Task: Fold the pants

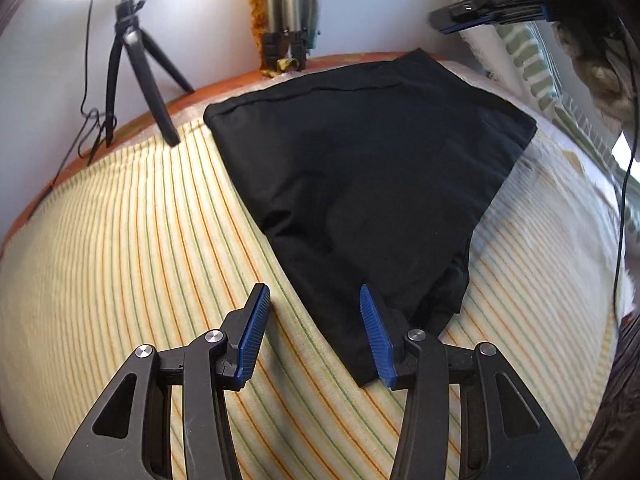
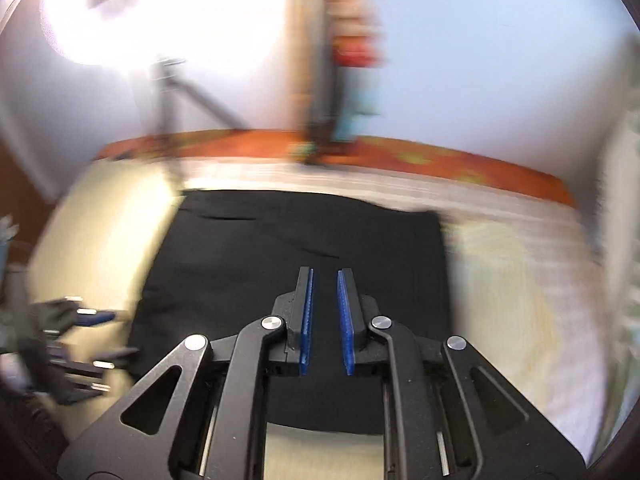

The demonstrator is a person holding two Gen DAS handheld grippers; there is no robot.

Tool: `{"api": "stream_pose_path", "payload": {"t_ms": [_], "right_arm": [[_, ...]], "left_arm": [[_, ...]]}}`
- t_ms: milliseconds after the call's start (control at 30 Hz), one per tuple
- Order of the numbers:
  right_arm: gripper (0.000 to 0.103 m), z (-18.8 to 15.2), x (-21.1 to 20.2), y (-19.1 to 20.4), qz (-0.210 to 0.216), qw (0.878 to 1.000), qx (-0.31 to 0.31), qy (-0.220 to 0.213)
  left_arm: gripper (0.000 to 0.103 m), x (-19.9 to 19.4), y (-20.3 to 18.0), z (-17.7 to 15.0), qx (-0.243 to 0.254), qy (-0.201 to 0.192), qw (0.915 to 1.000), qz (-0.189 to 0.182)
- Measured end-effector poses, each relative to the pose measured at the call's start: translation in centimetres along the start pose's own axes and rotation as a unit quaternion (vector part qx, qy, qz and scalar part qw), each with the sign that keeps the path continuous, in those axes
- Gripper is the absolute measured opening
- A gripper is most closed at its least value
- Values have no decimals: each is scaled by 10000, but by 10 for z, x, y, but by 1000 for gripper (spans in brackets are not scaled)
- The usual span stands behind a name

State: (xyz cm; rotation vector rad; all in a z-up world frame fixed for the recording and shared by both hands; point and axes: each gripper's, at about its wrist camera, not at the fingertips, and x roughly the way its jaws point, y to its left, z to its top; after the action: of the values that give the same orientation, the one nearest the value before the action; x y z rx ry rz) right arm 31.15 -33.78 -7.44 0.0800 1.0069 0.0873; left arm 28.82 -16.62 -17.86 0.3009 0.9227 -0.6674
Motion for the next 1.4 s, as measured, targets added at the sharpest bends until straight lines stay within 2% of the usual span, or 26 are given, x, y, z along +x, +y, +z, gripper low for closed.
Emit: {"api": "stream_pose_path", "payload": {"t_ms": [133, 233, 400, 567, 700, 800, 900, 967, 1100, 1167, 1233, 1267, 1333, 1400], "right_arm": [[13, 29, 50, 54, 631, 9968, -400, 289], [13, 46, 93, 79, 952, 9932, -382, 547], [13, 57, 158, 107, 728, 9910, -566, 967], [13, 59, 188, 113, 580, 9920, -402, 1051], [13, 64, 179, 104, 724, 9925, -154, 977], [13, 58, 145, 96, 881, 9933, 33, 753], [13, 28, 100, 96, 1128, 9920, 143, 545], [14, -2, 74, 108, 1256, 9907, 56, 526], [15, -57, 47, 143, 1224, 9907, -267, 528], [16, -75, 46, 160, 1168, 9913, -331, 507], [28, -89, 51, 175, 1055, 9921, -430, 531], [39, -96, 55, 179, 895, 9930, -547, 550], [42, -103, 63, 189, 677, 9929, -770, 600], [42, -106, 67, 198, 441, 9923, -1011, 565]], "left_arm": [[46, -2, 1, -1, -40, -15, 10000, -28], [46, -3, 2, -3, -127, -24, 9999, -65], [46, -6, 4, -9, -226, -63, 9996, -160], [46, -12, 1, -16, -87, 11, 9996, -275], [46, -25, 17, -19, -364, 99, 9982, -475], [46, -42, 42, -16, -652, -67, 9966, -494], [52, -51, 72, -3, -1010, -230, 9936, -450], [52, -47, 95, 12, -1299, -235, 9896, -577], [52, -19, 117, 44, -1646, -121, 9843, -623], [52, -1, 120, 57, -1671, 34, 9828, -785], [50, 16, 118, 66, -1772, 156, 9803, -857], [50, 25, 119, 69, -1813, 217, 9791, -892], [50, 38, 117, 72, -1872, 309, 9772, -955], [41, 44, 114, 73, -1858, 353, 9773, -951]]}}
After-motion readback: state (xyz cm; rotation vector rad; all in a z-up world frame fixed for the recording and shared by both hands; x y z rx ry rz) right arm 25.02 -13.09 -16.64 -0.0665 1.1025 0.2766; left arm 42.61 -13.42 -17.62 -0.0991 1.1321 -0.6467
